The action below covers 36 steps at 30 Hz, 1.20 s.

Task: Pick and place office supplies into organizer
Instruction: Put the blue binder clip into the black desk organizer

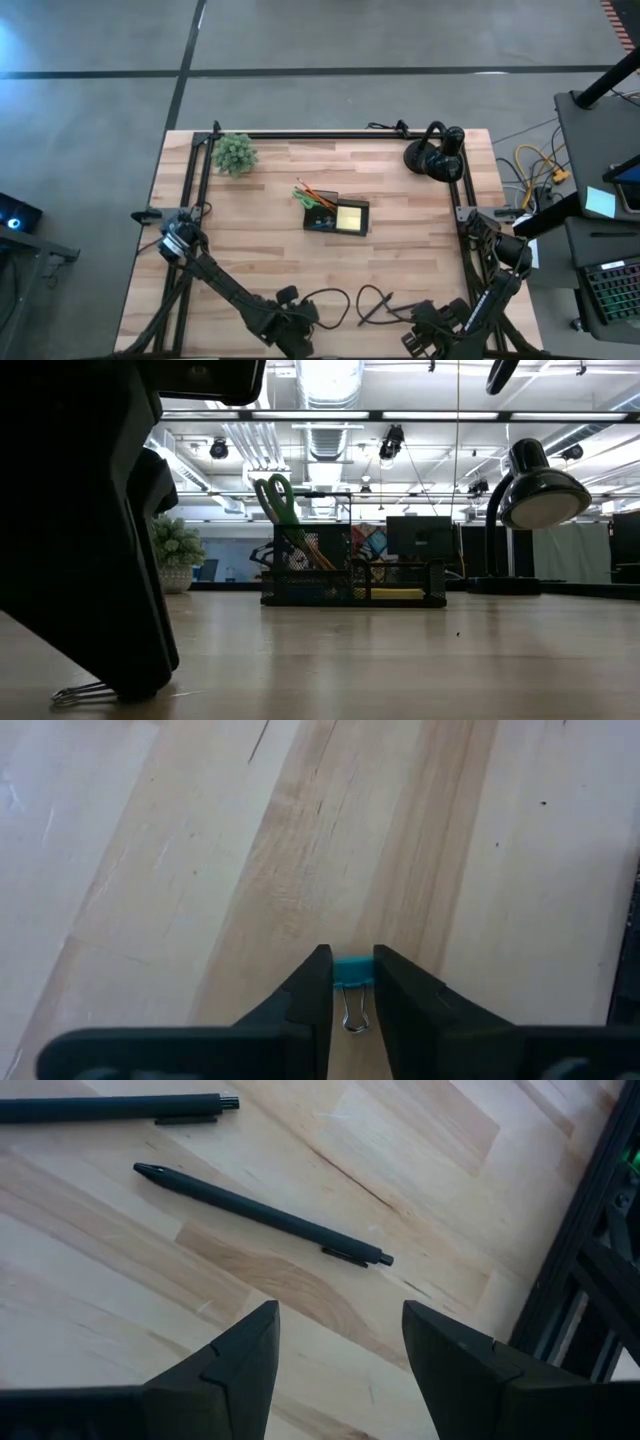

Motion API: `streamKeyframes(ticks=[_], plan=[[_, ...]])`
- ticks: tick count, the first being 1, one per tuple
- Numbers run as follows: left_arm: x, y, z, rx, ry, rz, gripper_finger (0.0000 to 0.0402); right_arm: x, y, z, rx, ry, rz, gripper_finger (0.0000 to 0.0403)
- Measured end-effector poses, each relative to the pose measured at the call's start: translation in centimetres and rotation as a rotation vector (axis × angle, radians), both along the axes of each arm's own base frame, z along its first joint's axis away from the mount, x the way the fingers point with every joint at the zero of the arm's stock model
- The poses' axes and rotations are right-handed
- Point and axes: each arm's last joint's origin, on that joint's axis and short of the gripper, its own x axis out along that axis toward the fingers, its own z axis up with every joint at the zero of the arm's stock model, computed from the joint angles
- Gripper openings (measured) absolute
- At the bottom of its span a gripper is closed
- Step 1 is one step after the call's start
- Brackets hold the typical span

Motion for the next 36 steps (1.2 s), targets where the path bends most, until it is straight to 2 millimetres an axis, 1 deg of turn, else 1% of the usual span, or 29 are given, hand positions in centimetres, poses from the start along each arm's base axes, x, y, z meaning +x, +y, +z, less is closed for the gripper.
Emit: streamKeyframes(ticks=[4, 7, 10, 14, 19, 23, 27, 32, 34, 36], plan=[[0.2, 0.3, 0.3, -0.003, -0.007, 0.007, 0.0047, 0.0, 0.0, 0.0, -0.005, -0.016, -0.023, 0.0203], [0.5, 1.0, 1.4, 0.018, -0.047, 0.027, 0.0046, -0.1, 0.1, 0.0, -0.007, -0.035, -0.063, 0.0203], [1.1, 2.4, 3.2, 0.057, -0.114, 0.050, 0.0045, -0.7, 0.4, 0.2, -0.006, -0.070, -0.118, 0.0203], [2.0, 4.5, 5.3, 0.106, -0.185, 0.101, 0.0045, -2.4, 1.0, 1.1, 0.004, -0.156, -0.172, 0.0203], [2.8, 7.6, 8.0, 0.177, -0.250, 0.139, 0.0045, -3.9, 1.4, 2.4, 0.005, -0.275, -0.092, 0.0203], [3.4, 11.0, 8.6, 0.269, -0.194, 0.164, 0.0045, -4.3, 1.1, 3.6, 0.004, -0.356, -0.015, 0.0203], [4.6, 15.6, 9.2, 0.321, -0.137, 0.182, 0.0045, -4.3, 0.7, 4.4, 0.005, -0.405, 0.006, 0.0203], [5.9, 21.5, 9.0, 0.288, -0.067, 0.200, 0.0045, -4.2, 0.2, 4.2, -0.006, -0.399, 0.001, 0.0203], [5.8, 23.7, 8.6, 0.238, -0.028, 0.223, 0.0044, -4.3, 0.1, 4.1, -0.008, -0.391, -0.002, 0.0203], [5.6, 25.2, 7.8, 0.200, 0.010, 0.238, 0.0045, -4.3, 0.0, 4.0, -0.016, -0.387, -0.006, 0.0203]])
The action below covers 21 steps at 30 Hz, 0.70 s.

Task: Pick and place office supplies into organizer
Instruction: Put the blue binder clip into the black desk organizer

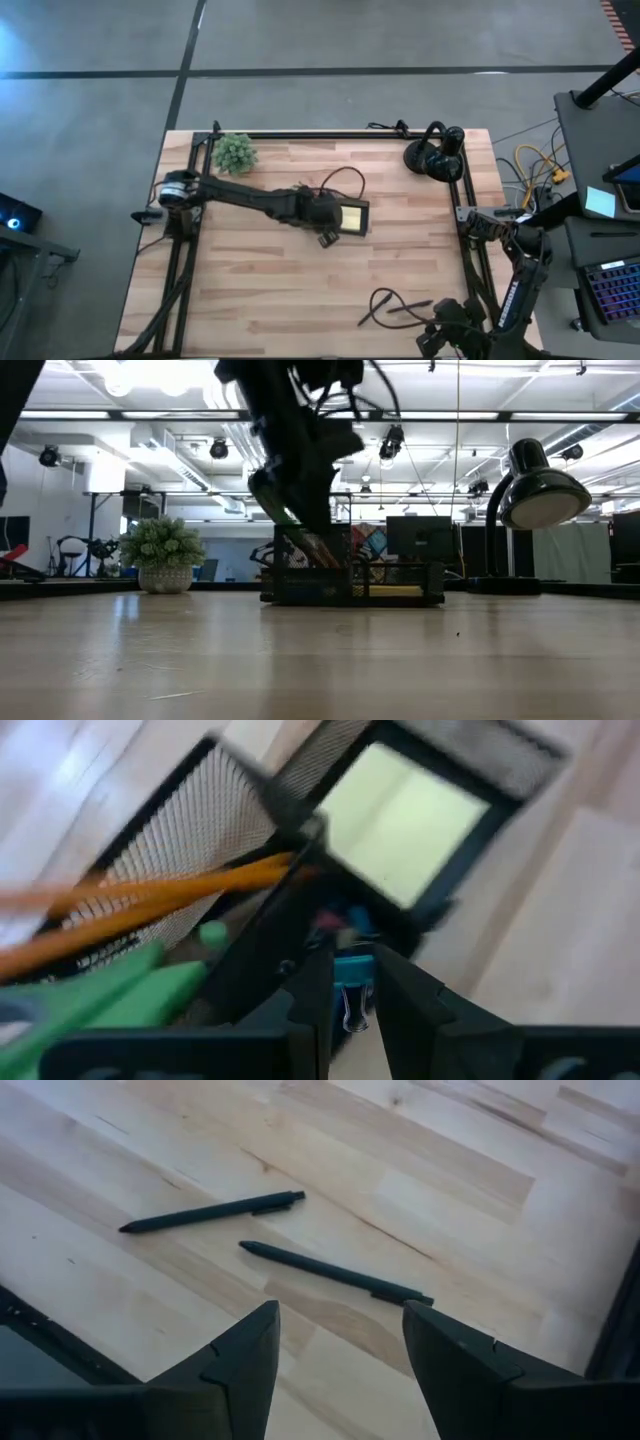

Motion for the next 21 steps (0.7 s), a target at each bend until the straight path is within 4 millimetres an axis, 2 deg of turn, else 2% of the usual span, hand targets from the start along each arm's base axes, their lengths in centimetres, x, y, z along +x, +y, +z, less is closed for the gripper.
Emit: streamKeyframes(ticks=[3, 6, 21], plan=[[-0.5, 1.0, -0.5, -0.067, 0.029, -0.001, 0.0046, -0.1, -0.1, 0.0, 0.003, 0.005, -0.003, 0.0203], [-0.4, 1.2, -0.4, -0.113, 0.017, 0.002, 0.0047, -0.1, -0.2, 0.0, 0.003, 0.005, -0.003, 0.0203], [-0.7, 1.5, -1.4, -0.060, 0.022, 0.106, 0.0055, -0.1, -0.2, -0.1, 0.000, 0.007, -0.004, 0.0203]])
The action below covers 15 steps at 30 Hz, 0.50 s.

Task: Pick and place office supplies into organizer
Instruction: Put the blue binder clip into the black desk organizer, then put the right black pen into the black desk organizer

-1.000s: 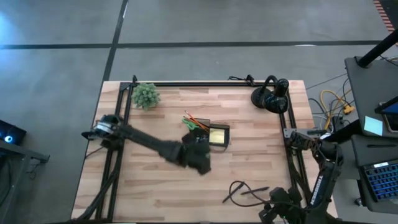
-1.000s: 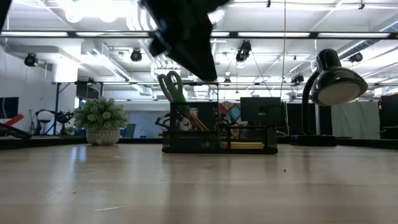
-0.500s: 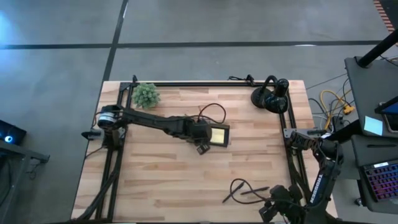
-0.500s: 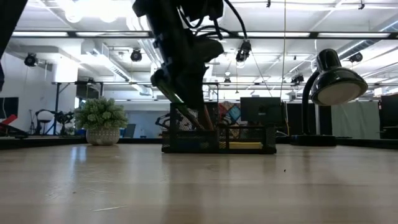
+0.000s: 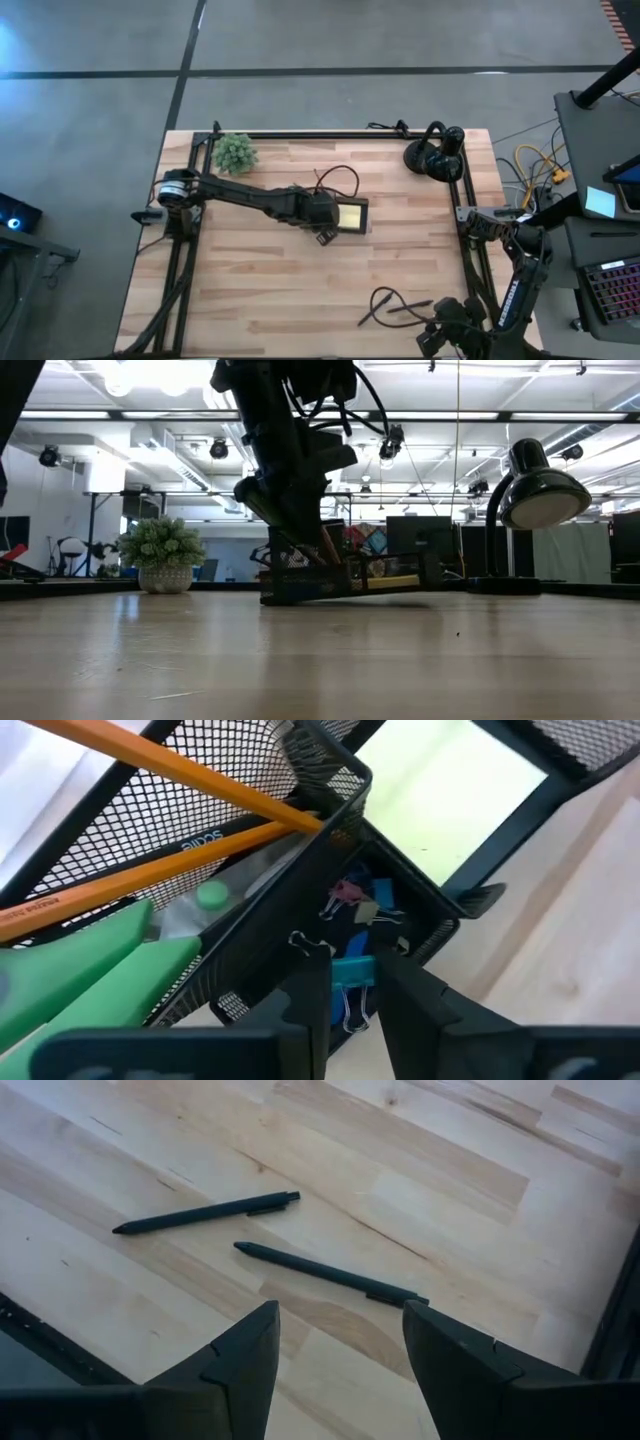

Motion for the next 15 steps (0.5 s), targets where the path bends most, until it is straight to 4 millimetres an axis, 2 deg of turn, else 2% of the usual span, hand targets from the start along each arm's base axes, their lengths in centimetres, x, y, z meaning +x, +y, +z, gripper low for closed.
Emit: streamKeyframes(ticks=[9, 15], plan=[[0.3, -0.3, 0.1, 0.017, -0.041, -0.005, 0.0120, 0.2, -0.1, 0.0, 0.000, 0.000, -0.005, 0.0203], [0.7, -1.2, 0.8, -0.025, -0.081, -0.042, 0.0138, 0.5, -0.2, 0.0, 0.000, 0.000, -0.015, 0.0203]])
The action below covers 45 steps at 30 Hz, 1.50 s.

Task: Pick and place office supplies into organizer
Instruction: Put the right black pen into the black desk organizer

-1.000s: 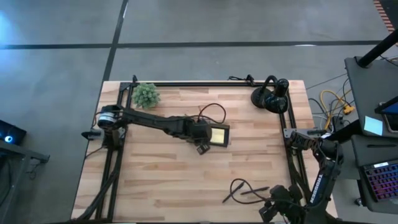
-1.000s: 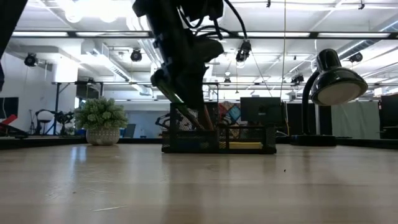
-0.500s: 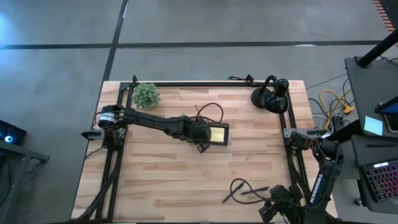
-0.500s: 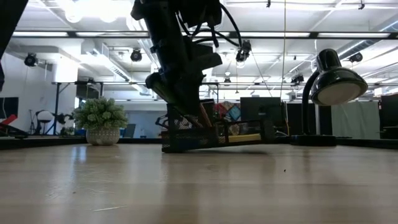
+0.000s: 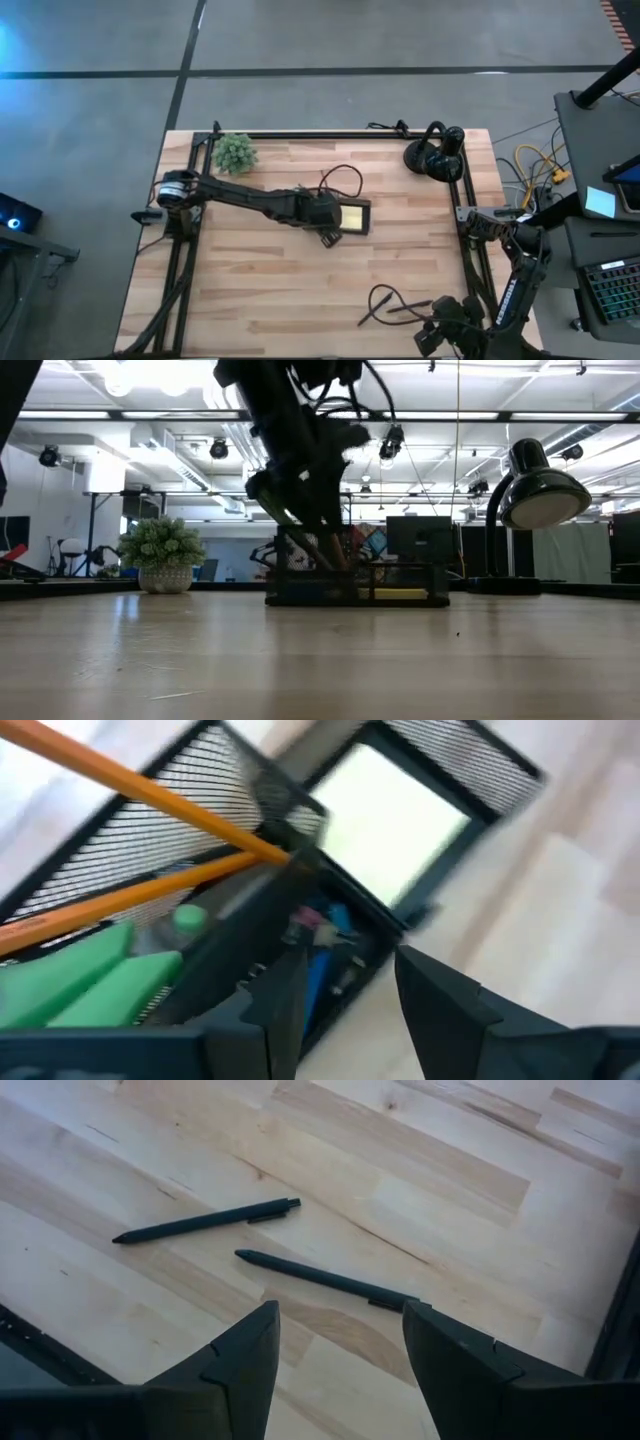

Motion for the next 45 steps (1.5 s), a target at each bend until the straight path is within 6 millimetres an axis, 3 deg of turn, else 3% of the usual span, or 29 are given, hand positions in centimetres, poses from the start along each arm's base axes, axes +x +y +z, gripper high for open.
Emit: streamKeyframes(ticks=[9, 15, 25, 32, 36, 40, 45], plan=[[0.3, -5.4, 3.0, -0.029, -0.110, -0.198, 0.0139, 0.0, 0.1, 0.0, 0.006, 0.012, 0.012, 0.0203], [-0.5, -7.0, 3.9, -0.013, -0.121, -0.209, 0.0139, -0.1, 0.2, -0.1, 0.021, 0.070, 0.048, 0.0203], [-4.7, -8.3, 9.6, 0.143, -0.255, -0.149, 0.0139, 0.7, 1.5, 0.5, 0.131, 0.023, 0.147, 0.0203], [-8.0, -9.2, 12.9, 0.137, -0.356, -0.176, 0.0139, 1.6, 1.7, 1.0, 0.152, 0.024, 0.220, 0.0203], [-9.6, -10.3, 13.4, 0.060, -0.384, -0.195, 0.0139, 2.6, 0.6, 0.9, 0.161, 0.201, 0.269, 0.0203], [-10.6, -12.2, 13.0, -0.009, -0.374, -0.248, 0.0139, 3.4, -0.2, 0.3, 0.175, 0.374, 0.462, 0.0203], [-11.2, -15.6, 12.1, -0.118, -0.394, -0.250, 0.0139, 3.4, -1.5, -2.2, 0.199, 0.632, 0.712, 0.0203]])
